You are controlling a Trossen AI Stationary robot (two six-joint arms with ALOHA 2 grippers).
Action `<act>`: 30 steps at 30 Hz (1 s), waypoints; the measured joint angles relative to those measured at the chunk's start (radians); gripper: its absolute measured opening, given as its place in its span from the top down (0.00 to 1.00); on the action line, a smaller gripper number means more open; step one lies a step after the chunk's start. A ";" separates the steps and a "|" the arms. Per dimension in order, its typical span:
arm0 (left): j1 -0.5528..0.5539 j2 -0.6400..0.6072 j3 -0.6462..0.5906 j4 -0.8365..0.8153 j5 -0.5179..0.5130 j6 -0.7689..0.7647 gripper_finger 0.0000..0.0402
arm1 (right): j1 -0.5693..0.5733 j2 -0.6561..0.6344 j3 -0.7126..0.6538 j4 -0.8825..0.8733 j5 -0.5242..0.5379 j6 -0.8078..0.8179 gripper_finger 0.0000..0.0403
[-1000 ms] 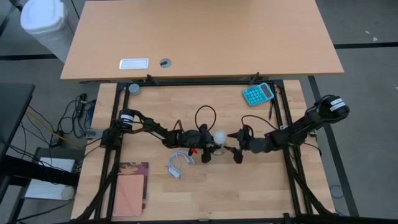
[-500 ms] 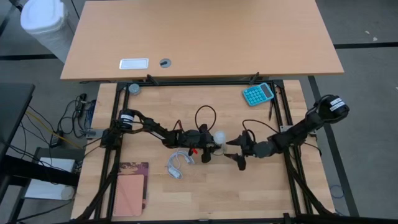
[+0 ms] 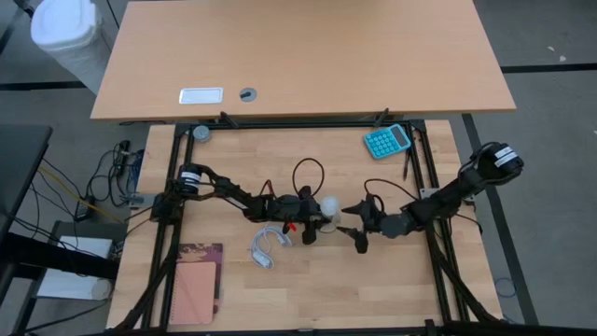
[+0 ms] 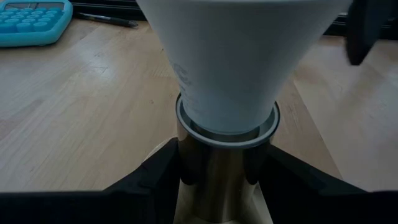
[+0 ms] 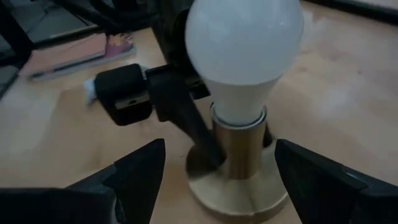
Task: Screw lightbulb
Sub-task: Insert the lightbulb into the lamp socket
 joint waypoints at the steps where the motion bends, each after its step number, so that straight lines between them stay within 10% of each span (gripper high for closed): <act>1: 0.000 0.000 0.000 0.000 0.000 0.000 0.53 | -0.012 0.006 0.000 0.012 -0.006 -0.021 0.24; 30: -0.001 0.000 -0.001 -0.001 0.006 -0.001 0.53 | -0.108 0.247 0.100 0.268 -0.106 -0.204 0.24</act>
